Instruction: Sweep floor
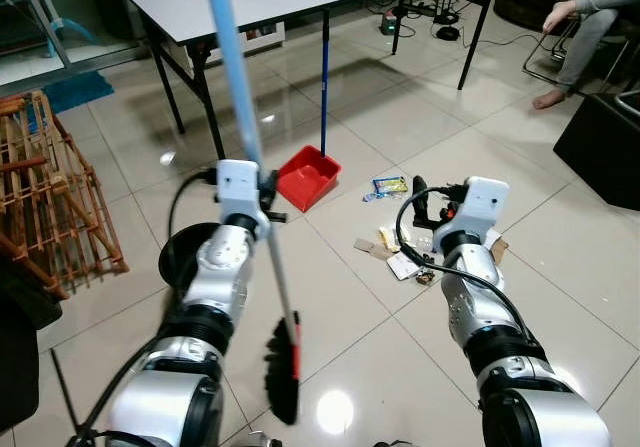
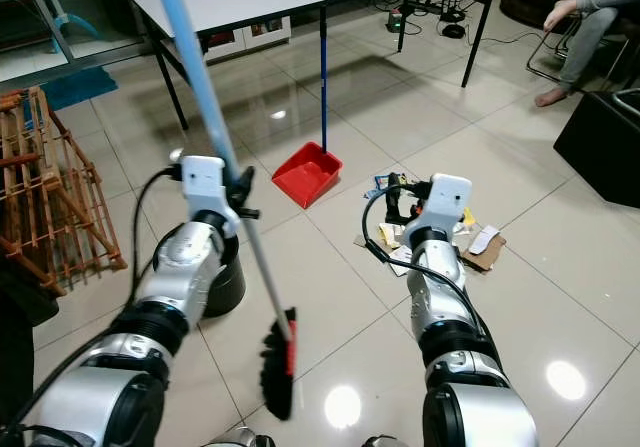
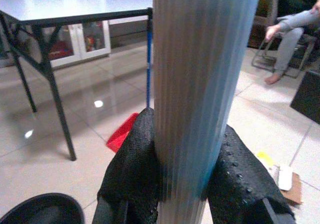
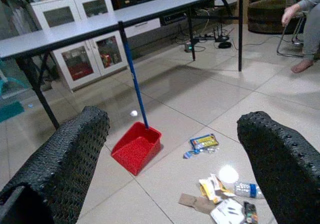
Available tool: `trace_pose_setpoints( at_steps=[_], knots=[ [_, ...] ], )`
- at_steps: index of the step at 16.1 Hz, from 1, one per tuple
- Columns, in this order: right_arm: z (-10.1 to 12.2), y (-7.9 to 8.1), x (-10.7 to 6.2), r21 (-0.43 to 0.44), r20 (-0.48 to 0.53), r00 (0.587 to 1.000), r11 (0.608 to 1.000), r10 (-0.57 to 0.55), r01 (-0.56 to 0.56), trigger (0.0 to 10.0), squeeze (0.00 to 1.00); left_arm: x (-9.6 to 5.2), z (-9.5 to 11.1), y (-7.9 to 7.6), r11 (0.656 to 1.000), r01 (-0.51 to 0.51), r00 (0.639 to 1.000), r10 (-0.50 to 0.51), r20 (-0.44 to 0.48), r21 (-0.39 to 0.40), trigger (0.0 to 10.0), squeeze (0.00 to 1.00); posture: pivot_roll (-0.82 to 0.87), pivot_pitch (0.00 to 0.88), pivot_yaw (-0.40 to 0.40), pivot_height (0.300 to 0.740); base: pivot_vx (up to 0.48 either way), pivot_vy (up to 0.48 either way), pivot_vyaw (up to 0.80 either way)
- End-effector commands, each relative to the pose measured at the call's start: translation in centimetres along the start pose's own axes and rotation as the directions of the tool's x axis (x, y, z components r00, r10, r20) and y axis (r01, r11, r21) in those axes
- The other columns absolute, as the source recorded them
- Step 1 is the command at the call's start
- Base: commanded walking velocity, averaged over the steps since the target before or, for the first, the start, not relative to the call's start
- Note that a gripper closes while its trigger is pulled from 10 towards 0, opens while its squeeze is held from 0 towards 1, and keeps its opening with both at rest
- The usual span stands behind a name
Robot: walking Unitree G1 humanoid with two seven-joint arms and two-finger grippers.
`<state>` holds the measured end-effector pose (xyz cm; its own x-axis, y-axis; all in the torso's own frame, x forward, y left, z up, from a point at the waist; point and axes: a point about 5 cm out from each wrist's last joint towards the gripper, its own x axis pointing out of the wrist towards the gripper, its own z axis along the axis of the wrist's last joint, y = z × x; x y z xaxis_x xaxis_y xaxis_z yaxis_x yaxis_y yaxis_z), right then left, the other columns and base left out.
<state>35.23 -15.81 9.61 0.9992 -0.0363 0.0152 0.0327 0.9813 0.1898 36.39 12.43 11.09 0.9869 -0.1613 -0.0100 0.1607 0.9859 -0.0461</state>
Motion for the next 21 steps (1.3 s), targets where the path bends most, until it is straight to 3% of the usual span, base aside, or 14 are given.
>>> trace_pose_setpoints(
  at_steps=[1, 14, 19, 21],
  knots=[
    [0.1, 0.3, 0.1, 0.019, 0.003, 1.0, 1.0, -0.004, 0.004, 10.0, 0.0, 0.1, 0.3, -0.3, 1.0, 0.0, 1.0, 0.0, 0.008, -0.012, 10.0, 0.0, -0.04, 0.0, 0.035, 0.74, 0.296, 0.0, 0.0],
    [-0.2, 1.1, 0.1, 0.042, -0.003, 1.0, 0.999, 0.015, -0.015, 10.0, 0.0, 0.1, 0.3, -0.6, 1.0, 0.014, 1.0, -0.014, 0.0, -0.016, 10.0, 0.0, -0.05, 0.0, 0.042, 0.74, 0.471, 0.0, -0.03],
    [-0.3, 1.3, 0.0, 0.008, -0.008, 0.999, 0.999, 0.035, -0.035, 10.0, 0.0, 0.1, 0.3, -0.6, 1.0, 0.016, 1.0, -0.016, -0.001, -0.02, 10.0, 0.0, -0.04, 0.0, 0.038, 0.74, 0.48, 0.0, 0.0],
    [-0.3, 1.4, 0.0, 0.001, -0.007, 0.999, 0.999, 0.045, -0.045, 10.0, 0.0, 0.2, 0.4, -0.6, 1.0, 0.011, 1.0, -0.011, 0.0, -0.021, 10.0, 0.0, -0.04, 0.0, 0.036, 0.74, 0.48, 0.0, 0.8]
  ],
)
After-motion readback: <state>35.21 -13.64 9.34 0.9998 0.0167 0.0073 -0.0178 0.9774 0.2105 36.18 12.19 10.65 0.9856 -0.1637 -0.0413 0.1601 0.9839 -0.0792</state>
